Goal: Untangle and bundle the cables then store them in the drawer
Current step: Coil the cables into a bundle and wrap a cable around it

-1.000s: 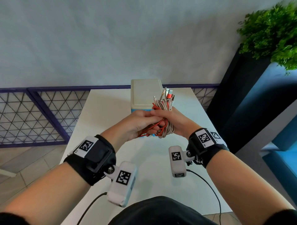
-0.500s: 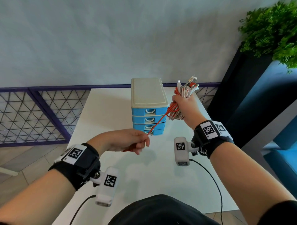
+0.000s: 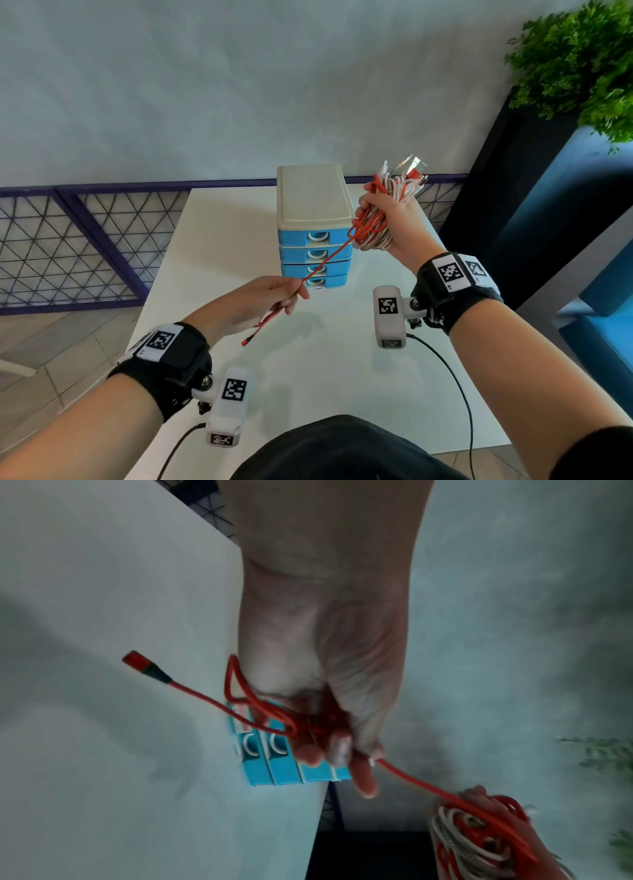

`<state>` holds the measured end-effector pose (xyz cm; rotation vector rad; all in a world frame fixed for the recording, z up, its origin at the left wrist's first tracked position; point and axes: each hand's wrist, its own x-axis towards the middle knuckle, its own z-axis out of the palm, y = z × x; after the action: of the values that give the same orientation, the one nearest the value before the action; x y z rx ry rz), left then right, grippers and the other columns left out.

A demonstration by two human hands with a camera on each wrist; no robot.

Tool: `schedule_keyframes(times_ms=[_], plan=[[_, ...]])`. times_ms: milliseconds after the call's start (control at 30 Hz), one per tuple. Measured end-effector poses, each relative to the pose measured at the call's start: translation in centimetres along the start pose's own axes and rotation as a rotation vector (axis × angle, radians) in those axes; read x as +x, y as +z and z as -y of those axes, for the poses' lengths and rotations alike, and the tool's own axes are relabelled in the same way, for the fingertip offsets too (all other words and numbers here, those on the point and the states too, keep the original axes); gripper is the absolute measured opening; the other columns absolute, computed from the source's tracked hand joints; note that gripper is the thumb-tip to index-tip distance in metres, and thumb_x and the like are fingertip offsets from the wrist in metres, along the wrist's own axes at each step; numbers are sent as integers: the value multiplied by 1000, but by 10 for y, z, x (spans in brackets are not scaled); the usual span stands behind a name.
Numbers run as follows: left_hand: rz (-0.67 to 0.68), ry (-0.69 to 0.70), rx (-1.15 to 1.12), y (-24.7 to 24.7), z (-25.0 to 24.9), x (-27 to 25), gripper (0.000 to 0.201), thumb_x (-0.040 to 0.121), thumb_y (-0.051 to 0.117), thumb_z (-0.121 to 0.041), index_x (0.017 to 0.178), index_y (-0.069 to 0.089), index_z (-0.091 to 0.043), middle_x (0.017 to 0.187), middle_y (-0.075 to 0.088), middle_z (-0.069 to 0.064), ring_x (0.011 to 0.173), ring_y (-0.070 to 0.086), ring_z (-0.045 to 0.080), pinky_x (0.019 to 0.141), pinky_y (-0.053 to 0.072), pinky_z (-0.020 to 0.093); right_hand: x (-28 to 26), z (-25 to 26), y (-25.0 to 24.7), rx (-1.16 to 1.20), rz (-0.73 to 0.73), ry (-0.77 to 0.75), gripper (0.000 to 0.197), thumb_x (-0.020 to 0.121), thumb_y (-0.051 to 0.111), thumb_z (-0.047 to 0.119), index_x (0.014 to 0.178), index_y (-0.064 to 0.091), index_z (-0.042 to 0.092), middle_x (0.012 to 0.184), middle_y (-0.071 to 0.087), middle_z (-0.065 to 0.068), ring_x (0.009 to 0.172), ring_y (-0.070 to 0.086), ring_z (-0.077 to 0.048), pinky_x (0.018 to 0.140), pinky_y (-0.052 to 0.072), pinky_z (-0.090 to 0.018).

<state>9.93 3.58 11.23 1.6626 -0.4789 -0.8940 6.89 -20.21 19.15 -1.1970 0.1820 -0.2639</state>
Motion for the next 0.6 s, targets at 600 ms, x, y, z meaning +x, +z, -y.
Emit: schedule_keyframes(times_ms=[600], plan=[[-498,360,798,4,-70,20,8,88,61,-36,83,61,-31,83,66,-9,82,62,13,67,54,33,-14,-18,20,-429,398,333,27,93,59,8,117,58,-4,108,69,-23,98,70,-34,88,55,-45]])
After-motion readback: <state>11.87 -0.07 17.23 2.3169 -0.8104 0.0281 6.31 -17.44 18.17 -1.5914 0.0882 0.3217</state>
